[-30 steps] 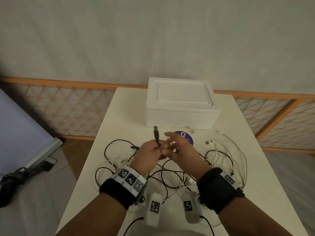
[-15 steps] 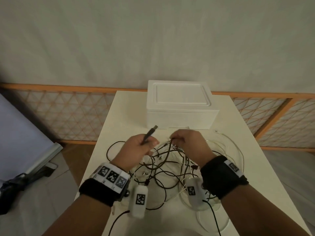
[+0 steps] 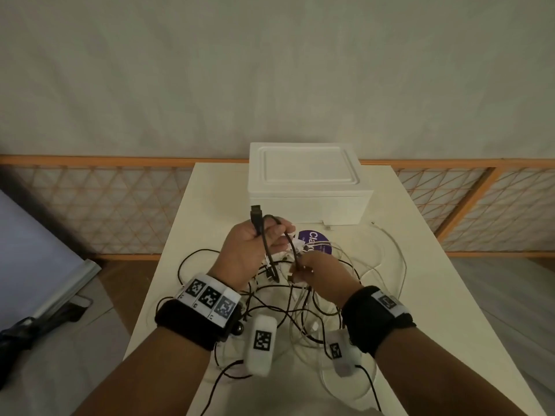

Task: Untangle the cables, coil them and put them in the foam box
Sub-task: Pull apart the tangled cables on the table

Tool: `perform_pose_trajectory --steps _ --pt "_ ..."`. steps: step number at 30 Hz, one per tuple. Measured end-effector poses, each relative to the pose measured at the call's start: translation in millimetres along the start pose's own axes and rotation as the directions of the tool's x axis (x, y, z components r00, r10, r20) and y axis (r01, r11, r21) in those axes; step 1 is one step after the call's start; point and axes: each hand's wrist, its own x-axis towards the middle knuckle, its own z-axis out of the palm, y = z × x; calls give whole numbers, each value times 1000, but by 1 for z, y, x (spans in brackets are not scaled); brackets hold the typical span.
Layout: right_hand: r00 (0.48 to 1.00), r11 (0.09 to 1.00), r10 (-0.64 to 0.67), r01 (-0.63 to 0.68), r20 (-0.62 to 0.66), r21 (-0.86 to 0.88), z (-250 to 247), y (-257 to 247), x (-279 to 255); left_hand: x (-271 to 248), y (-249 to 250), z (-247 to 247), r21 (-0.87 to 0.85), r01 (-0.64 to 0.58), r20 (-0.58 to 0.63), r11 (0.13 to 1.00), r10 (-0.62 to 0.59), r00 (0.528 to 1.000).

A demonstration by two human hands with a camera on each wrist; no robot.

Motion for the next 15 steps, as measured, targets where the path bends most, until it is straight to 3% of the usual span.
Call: perform_pose_trajectory --steps 3,5,9,12,15 --pt "997 998 18 -22 -80 -52 -7 8 1 0 -2 -3 -69 3 -6 998 -4 1000" --pt "977 996 -8 27 -212 87 -19 6 3 3 -11 -4 -66 90 6 994 -89 996" --pt "930 972 -126 185 -345 143 -44 -17 2 8 -31 12 135 236 95 962 -250 964" --pt "896 930 -120 252 -427 269 -50 -31 0 19 -39 25 198 239 88 951 -260 962" --pt "869 919 -15 208 -495 336 -45 -29 0 27 -37 28 263 170 106 950 -203 973"
